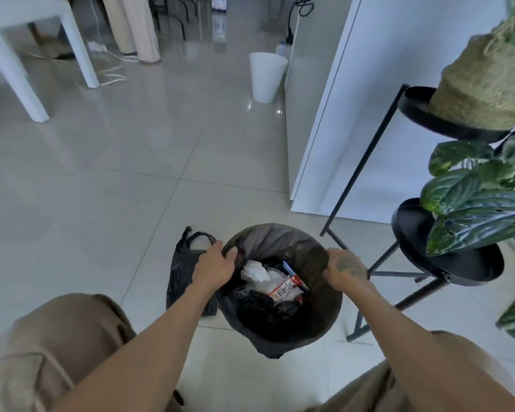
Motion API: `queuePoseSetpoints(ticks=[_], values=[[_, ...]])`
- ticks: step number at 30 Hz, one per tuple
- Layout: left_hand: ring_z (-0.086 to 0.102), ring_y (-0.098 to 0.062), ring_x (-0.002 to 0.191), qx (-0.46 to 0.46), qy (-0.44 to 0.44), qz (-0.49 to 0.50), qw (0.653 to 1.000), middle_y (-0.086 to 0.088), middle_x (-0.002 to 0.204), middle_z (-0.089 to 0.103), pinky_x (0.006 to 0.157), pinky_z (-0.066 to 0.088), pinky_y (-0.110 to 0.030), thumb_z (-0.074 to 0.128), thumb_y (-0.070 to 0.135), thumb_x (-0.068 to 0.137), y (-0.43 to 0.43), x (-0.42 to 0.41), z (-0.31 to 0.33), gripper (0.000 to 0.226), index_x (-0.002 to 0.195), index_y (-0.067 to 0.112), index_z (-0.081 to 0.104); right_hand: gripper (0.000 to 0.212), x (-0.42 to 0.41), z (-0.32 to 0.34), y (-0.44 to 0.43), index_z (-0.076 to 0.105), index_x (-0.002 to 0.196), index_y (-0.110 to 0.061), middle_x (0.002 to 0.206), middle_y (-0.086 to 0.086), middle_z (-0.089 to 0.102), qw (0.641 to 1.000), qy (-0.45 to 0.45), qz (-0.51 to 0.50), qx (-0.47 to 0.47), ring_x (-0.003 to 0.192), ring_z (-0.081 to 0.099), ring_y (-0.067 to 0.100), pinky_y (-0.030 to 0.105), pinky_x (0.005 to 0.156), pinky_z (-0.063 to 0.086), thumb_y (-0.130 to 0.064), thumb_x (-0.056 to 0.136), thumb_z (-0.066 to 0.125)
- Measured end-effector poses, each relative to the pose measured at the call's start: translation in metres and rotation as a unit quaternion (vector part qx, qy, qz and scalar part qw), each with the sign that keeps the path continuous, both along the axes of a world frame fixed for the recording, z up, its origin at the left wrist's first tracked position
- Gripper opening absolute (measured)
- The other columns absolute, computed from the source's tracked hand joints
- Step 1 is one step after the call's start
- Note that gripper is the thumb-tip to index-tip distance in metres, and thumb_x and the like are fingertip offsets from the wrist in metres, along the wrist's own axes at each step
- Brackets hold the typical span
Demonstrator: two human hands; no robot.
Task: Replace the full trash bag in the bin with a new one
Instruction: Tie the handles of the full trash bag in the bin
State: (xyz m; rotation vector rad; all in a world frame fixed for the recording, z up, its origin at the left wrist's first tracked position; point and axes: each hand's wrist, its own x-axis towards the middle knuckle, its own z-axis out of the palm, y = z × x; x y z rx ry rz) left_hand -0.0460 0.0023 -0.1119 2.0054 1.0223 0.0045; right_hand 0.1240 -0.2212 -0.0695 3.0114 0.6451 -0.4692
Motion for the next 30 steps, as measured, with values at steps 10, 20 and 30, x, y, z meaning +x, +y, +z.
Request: queuePoseSetpoints(ticks=[10,20,30], values=[[0.061,-0.037,0.118,-0.344,-0.167,0.225,0.896,-0.015,0.13,0.065,0.106,0.046,-0.055,0.032,0.078,0.089,-0.024,-0.036,-0.017,0.082,0.134,0.016,0.06,0.071,-0.046,-0.039,-0.06,0.057,0.135,-0.008,0.143,0.013,0.055,0.733,0.31,-0.382,0.471,0.131,0.049,0.034,0.05,0.109,0.04,-0.061,0.102,0.024],[0.064,-0.042,0.113,-0.492,-0.136,0.264,0.818,-0.024,0.121,0.069,0.102,0.049,-0.057,0.058,0.038,0.095,-0.019,-0.034,-0.021,0.042,0.118,0.006,0.07,0.053,-0.082,-0.097,-0.068,0.062,0.122,-0.003,0.12,0.017,0.062,0.579,0.486,-0.458,0.468,0.109,0.058,0.037,0.055,0.105,0.04,-0.049,0.099,0.049],[0.066,-0.032,0.069,-0.425,-0.068,0.294,0.854,-0.017,0.077,0.069,0.048,0.058,-0.042,0.06,0.008,0.089,-0.004,-0.044,-0.015,0.014,0.078,0.002,0.065,0.081,-0.115,-0.099,-0.079,0.069,0.105,-0.005,0.104,0.017,0.073,0.639,0.438,-0.465,0.429,0.101,0.068,0.034,0.052,0.097,0.053,-0.075,0.092,0.032]])
